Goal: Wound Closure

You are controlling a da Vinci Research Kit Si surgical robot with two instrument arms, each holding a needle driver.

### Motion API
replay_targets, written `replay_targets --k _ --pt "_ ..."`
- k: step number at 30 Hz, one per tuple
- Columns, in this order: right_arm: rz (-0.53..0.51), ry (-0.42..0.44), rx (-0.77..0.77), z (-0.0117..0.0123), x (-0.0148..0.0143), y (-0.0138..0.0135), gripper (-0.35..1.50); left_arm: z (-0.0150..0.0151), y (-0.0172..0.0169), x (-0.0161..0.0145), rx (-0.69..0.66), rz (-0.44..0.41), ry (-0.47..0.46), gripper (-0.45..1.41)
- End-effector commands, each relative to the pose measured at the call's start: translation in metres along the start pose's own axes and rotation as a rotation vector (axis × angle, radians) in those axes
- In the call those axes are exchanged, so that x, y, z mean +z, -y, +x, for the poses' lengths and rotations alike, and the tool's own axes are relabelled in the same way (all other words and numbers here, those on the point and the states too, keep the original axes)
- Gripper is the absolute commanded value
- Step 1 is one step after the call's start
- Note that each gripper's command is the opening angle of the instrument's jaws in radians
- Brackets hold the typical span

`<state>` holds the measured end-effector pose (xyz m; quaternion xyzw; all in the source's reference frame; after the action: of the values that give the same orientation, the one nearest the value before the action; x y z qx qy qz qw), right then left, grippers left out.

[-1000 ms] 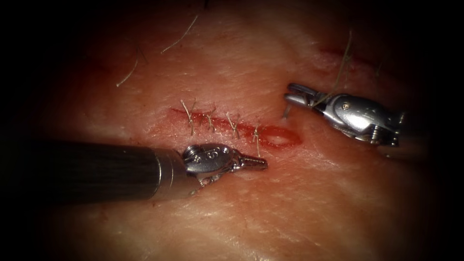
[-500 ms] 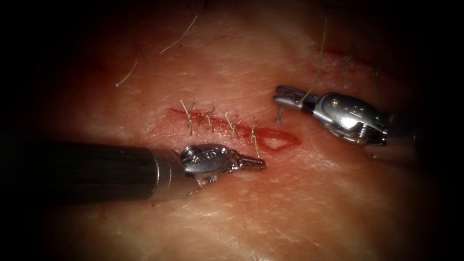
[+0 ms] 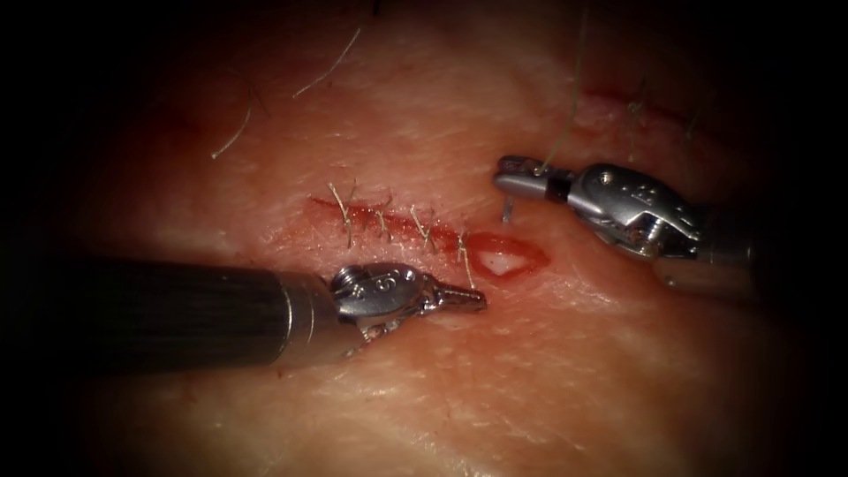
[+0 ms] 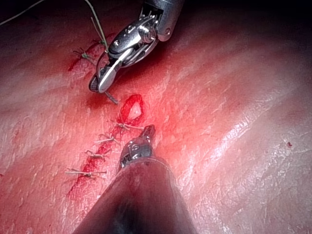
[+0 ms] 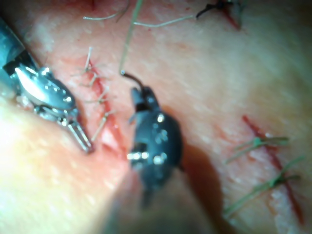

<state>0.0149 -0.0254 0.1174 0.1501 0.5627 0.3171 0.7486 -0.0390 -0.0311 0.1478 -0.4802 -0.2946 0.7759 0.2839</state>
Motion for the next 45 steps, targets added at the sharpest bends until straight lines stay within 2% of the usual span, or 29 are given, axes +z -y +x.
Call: replay_targets --k 1,6,12,21,30,45 --pt "0.002 0.001 0.0 -0.0004 0.0009 -0.0001 -0.35 -0.0005 0.0 0.0008 -0.001 -0.001 0.001 -0.06" --pt "-0.014 0.006 -0.006 -0.0003 0.0011 -0.0004 -0.35 -0.0005 0.0 0.0008 -0.001 -0.001 0.001 -0.06" --pt "-0.042 -0.015 -0.258 0.0001 0.0009 -0.0011 -0.35 -0.0006 0.0 0.0009 -0.006 0.001 0.004 -0.06" --pt "-0.052 -0.013 -0.298 0.0008 0.0008 -0.0013 -0.35 -0.0007 0.0 0.0008 -0.006 0.0 0.004 -0.06" --pt "-0.076 -0.032 -0.303 0.0014 0.0005 -0.0016 -0.35 -0.0007 -0.0001 0.0008 -0.006 0.001 0.007 -0.06" --pt "-0.076 -0.029 -0.137 0.0015 0.0006 -0.0015 -0.35 -0.0007 -0.0001 0.0008 -0.006 0.001 0.007 -0.06"
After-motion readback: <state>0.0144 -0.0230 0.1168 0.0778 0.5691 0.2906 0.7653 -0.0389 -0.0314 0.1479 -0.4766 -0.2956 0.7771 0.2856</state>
